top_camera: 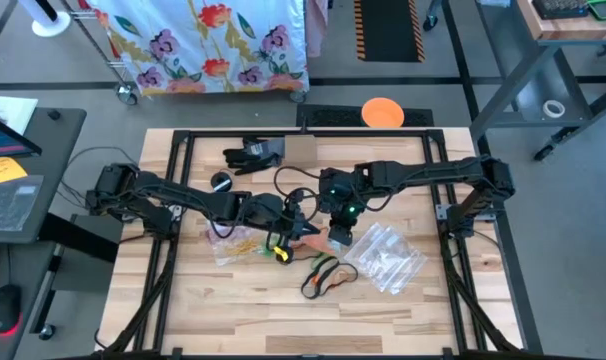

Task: Sort rubber bands
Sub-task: Put the orange rubber band into the transparent zip bag

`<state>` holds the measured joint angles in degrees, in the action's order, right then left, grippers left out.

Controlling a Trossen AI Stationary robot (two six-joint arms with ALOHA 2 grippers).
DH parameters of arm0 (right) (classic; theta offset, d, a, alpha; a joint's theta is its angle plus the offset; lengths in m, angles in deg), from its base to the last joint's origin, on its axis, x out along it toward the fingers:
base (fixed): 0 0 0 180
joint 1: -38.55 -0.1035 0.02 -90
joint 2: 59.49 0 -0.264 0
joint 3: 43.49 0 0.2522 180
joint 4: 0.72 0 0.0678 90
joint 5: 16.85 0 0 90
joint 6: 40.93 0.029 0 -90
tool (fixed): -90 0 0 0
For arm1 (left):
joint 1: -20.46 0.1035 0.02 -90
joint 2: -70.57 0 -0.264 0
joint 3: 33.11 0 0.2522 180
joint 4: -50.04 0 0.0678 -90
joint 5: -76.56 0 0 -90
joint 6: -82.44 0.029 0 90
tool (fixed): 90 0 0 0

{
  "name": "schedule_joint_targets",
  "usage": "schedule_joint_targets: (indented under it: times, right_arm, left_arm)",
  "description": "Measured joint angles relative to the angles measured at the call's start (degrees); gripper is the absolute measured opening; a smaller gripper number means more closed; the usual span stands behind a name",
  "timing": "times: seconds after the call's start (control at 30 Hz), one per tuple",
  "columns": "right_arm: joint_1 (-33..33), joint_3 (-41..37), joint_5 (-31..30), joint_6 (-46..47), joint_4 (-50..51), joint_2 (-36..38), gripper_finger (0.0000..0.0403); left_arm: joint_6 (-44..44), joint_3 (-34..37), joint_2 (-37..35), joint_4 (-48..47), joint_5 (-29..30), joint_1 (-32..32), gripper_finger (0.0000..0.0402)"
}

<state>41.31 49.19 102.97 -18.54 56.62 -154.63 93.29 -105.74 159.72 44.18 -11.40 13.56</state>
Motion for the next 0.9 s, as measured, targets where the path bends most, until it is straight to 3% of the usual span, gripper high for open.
schedule_joint_targets:
  times: [0.33, 0.53, 0.9]
  right_arm:
    - [0.39, 0.0, -0.33, -1.38, 3.41, 0.0, 0.0005]
    - [0.38, 0.0, -5.89, -4.31, 6.03, 0.0, 0.0005]
    - [0.06, 0.0, -6.42, -6.34, 4.15, 0.0, 0.0005]
  left_arm:
    - [-2.59, -0.07, 0.0, -2.01, 0.05, 0.0, 0.0]
    - [-3.83, -0.07, 0.0, -2.11, 0.05, 0.03, 0.0]
    - [-7.87, -0.09, 0.0, -4.96, 0.06, 1.51, 0.0]
